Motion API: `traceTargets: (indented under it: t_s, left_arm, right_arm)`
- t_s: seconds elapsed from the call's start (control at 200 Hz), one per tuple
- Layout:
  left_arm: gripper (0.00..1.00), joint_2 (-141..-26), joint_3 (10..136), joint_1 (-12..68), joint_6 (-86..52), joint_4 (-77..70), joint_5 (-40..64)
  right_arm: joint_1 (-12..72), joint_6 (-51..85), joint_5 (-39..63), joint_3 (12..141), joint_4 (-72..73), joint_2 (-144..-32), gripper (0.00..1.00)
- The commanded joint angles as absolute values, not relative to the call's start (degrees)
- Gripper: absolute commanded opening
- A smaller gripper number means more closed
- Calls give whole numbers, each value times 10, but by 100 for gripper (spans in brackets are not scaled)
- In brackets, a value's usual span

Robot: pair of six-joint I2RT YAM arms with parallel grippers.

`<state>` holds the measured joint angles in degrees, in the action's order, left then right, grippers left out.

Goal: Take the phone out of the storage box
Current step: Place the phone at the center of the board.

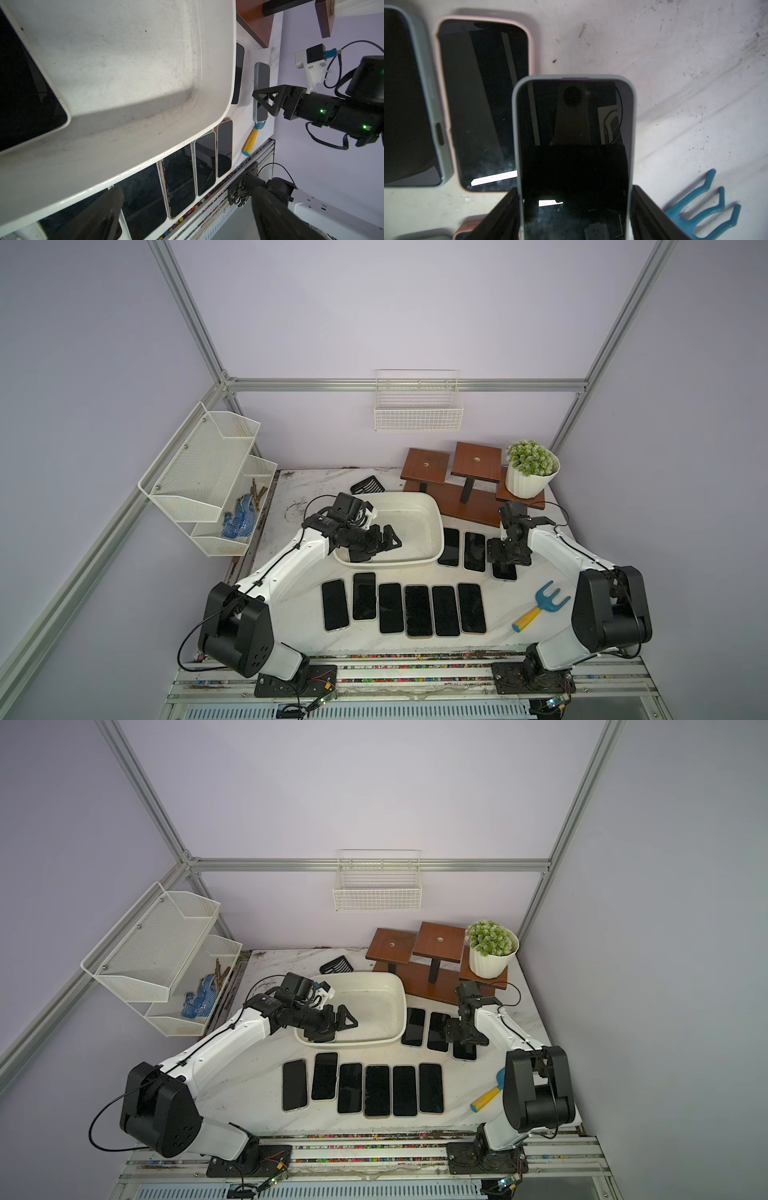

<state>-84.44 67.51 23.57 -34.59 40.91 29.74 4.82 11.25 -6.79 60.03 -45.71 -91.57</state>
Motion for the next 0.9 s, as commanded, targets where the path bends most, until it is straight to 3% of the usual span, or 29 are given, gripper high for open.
traceTargets:
  t_s: [0.0,0.495,0.61,0.77,0.895]
  left_arm:
    - [100,-820,700,229,-324,426,288]
    - [100,-759,675,206,-314,465,265]
    - [100,-751,669,203,-318,466,260]
    - [100,-745,665,202,-325,466,252]
    - [100,-742,665,201,-331,466,240]
  right_arm:
    - [41,109,-88,625,-422,-942,36]
    - [33,114,-92,640,-393,-1042,37]
    - [31,113,-91,635,-393,-1046,47]
    - [29,111,-92,632,-399,-1030,71]
    - [29,111,-85,638,-414,-995,76]
